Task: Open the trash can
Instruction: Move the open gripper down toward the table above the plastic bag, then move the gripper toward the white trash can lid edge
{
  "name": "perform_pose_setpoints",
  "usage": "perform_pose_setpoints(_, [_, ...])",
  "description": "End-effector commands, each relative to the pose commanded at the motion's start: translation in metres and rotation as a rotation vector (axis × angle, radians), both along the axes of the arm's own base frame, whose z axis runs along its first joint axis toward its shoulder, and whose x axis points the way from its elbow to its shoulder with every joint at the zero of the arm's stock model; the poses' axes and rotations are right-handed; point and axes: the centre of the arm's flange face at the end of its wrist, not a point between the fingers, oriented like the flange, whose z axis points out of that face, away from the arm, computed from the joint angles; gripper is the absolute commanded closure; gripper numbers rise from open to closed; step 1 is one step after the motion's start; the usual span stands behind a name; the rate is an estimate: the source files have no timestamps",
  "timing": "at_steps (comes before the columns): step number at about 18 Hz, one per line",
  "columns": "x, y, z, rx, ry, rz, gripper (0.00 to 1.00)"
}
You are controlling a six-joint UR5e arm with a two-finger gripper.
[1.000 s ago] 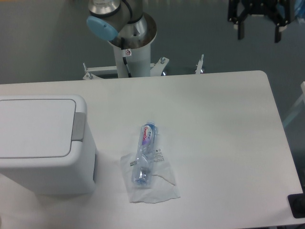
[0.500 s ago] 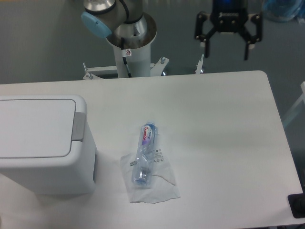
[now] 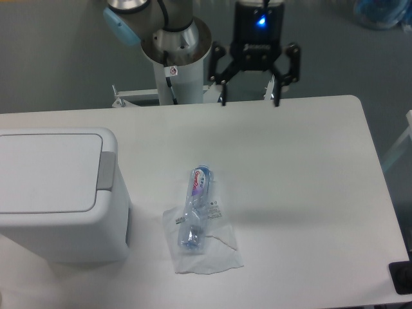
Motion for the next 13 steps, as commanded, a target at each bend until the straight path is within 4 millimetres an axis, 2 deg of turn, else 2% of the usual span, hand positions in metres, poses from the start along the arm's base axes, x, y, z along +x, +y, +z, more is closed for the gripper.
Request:
perform_pose_setpoints(6, [0.012,0.04,-0.012,0.042,-0.053,0.055,0.0])
perform_pose_setpoints(10, [0.015,0.052,-0.018,0.054,-0.065,0.066,0.0])
perform_pose_setpoints(13, [0.025,0.061,-0.023,0.047,-0.073,0.042,0.0])
